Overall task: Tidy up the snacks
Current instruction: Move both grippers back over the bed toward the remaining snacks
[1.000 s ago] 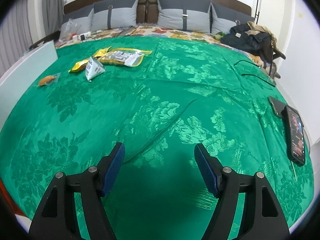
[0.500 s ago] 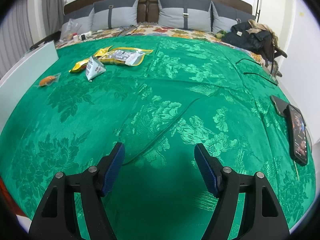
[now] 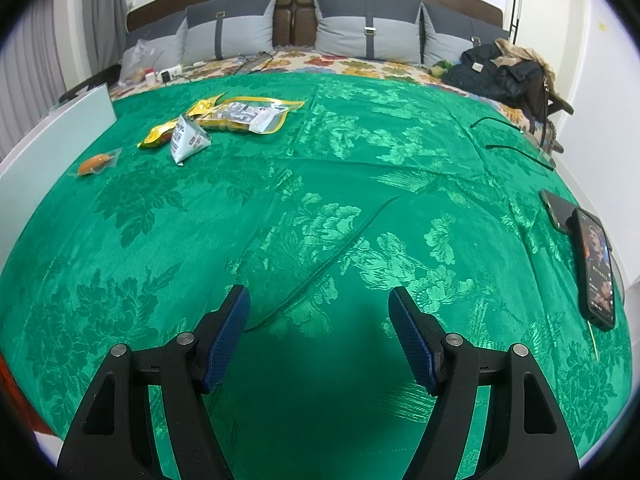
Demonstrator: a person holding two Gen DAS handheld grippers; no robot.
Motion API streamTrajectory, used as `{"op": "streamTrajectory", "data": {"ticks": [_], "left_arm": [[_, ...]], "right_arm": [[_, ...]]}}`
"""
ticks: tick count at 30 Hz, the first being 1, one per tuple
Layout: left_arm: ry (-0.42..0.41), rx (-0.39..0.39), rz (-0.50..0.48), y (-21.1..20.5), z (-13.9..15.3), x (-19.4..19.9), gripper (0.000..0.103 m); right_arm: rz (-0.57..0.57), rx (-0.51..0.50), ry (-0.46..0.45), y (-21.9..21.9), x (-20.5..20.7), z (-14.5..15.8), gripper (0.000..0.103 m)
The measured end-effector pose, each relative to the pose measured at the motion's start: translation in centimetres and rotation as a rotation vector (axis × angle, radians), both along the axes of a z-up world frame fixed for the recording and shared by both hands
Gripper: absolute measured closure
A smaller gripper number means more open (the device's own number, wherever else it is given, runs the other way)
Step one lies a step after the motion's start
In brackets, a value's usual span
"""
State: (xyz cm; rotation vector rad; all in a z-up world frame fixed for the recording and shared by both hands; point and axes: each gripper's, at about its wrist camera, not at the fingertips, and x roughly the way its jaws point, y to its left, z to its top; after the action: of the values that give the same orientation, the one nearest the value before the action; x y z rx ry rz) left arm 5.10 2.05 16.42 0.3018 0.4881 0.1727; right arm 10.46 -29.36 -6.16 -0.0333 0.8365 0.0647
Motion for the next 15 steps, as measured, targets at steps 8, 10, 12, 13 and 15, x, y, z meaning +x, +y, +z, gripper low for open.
{"op": "streamTrajectory", "data": {"ticks": [8,10,12,13,15], "left_arm": [[-0.02,0.021,0.012,0.2,1.1,-0.4,0.002],[-0.02,0.025,0.015,0.2,1.1,-0.5,0.002],[-0.021,0.025,0.017,0.2,1.2,-0.5,0.002],[-0.021,0.026,0.019,0.2,1.2,-0.5,0.002],[-0.023,0.026,0.022,0.2,1.3,-0.5,0.002]], "right_arm": [[-0.004,-0.004,-0.005,-0.1,-0.2,0.2,0.028],[-0.004,-0.005,-0.007,-0.1,-0.3,0.3,0.028],[-0.005,-0.005,-0.009,-0.2,-0.3,0.3,0.028],[-0.005,-0.005,-0.01,-0.2,-0.3,0.4,0.028],[-0.005,-0.005,-0.012,-0.2,-0.4,0.4,0.028]]}}
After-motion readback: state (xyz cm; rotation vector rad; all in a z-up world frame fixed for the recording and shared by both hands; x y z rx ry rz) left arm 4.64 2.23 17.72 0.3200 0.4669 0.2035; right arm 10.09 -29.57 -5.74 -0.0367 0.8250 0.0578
